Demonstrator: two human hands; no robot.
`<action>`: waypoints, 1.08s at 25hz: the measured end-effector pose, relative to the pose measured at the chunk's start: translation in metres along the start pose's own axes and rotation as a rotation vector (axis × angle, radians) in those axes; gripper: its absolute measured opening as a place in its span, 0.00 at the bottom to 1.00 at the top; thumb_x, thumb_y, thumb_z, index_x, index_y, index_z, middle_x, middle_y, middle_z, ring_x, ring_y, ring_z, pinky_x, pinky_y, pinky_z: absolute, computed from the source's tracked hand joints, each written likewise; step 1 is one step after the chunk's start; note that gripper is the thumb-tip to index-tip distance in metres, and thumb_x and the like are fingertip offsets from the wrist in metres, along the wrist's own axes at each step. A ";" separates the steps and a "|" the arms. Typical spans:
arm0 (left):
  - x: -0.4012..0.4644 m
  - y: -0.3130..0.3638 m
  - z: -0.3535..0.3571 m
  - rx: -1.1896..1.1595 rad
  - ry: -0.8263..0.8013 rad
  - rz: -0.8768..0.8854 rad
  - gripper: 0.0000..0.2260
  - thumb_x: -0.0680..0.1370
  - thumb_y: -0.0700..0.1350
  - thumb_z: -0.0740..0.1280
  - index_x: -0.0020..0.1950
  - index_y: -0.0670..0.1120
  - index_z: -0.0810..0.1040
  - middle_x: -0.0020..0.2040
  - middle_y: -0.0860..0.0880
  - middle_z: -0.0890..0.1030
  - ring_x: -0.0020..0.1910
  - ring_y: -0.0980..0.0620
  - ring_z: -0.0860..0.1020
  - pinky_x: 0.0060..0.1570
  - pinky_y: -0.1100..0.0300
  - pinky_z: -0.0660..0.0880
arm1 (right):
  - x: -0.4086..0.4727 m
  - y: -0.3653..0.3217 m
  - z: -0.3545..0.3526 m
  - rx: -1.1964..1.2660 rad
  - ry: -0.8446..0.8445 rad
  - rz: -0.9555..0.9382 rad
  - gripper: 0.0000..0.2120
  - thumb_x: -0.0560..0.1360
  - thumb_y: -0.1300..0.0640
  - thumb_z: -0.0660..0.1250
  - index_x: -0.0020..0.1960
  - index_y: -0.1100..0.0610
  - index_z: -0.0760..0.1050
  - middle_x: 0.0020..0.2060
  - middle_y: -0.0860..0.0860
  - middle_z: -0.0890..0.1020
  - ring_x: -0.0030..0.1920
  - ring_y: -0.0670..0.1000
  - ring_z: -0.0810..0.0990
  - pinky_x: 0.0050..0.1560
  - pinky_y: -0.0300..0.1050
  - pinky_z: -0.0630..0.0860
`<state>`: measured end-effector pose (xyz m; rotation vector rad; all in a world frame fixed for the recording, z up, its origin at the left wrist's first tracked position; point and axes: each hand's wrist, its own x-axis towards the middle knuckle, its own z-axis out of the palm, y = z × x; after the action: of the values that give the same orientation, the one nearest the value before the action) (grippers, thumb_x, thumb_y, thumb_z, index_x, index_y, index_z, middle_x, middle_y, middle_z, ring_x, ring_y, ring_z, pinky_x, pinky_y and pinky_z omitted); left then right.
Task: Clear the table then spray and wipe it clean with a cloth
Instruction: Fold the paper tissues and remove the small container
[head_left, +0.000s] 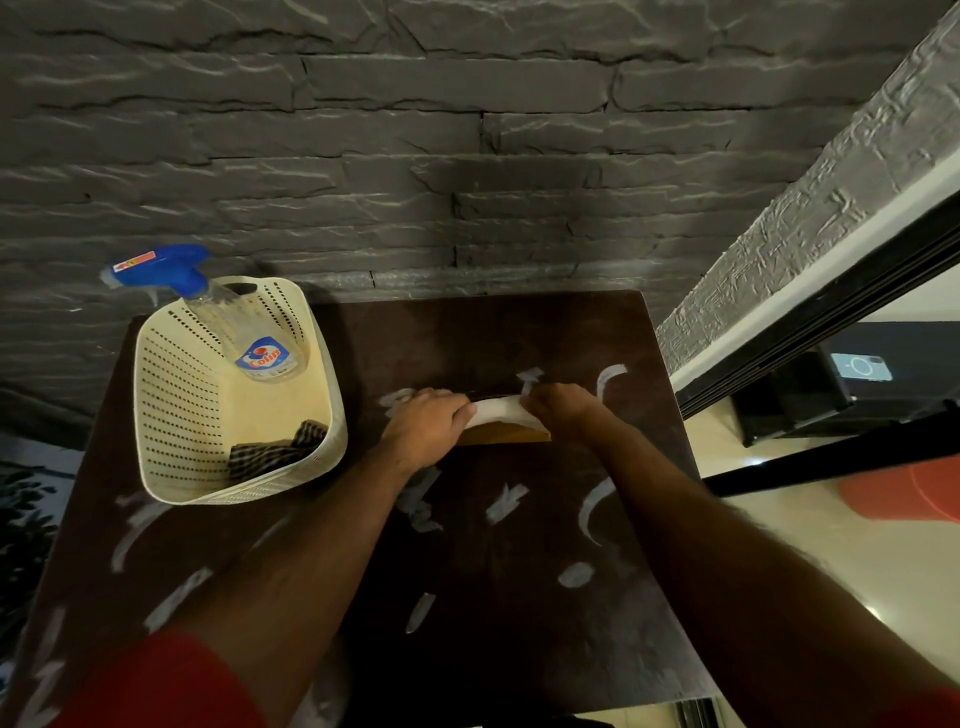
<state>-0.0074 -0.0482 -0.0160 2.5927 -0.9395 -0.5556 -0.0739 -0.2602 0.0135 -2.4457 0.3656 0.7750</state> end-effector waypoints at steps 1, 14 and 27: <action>0.001 0.000 0.001 -0.019 0.009 -0.020 0.15 0.82 0.52 0.53 0.53 0.49 0.78 0.50 0.50 0.79 0.50 0.50 0.76 0.53 0.52 0.71 | 0.000 -0.001 0.000 0.009 0.001 0.005 0.17 0.83 0.48 0.54 0.64 0.56 0.74 0.56 0.57 0.79 0.54 0.54 0.78 0.61 0.52 0.74; -0.006 0.010 -0.001 0.149 0.110 0.142 0.16 0.80 0.55 0.59 0.66 0.54 0.73 0.62 0.55 0.75 0.62 0.52 0.71 0.59 0.53 0.68 | -0.014 0.001 0.006 -0.356 0.112 -0.192 0.29 0.74 0.43 0.70 0.71 0.50 0.67 0.68 0.54 0.72 0.67 0.56 0.72 0.65 0.54 0.70; 0.013 0.002 -0.008 0.298 0.070 0.071 0.09 0.81 0.51 0.59 0.52 0.53 0.79 0.49 0.53 0.81 0.54 0.50 0.75 0.54 0.53 0.65 | 0.009 0.011 0.007 -0.361 0.178 -0.130 0.12 0.81 0.54 0.60 0.63 0.55 0.73 0.52 0.54 0.81 0.49 0.52 0.81 0.51 0.48 0.77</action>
<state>0.0046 -0.0569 -0.0117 2.8029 -1.1633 -0.3239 -0.0738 -0.2658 -0.0011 -2.8546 0.1361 0.6120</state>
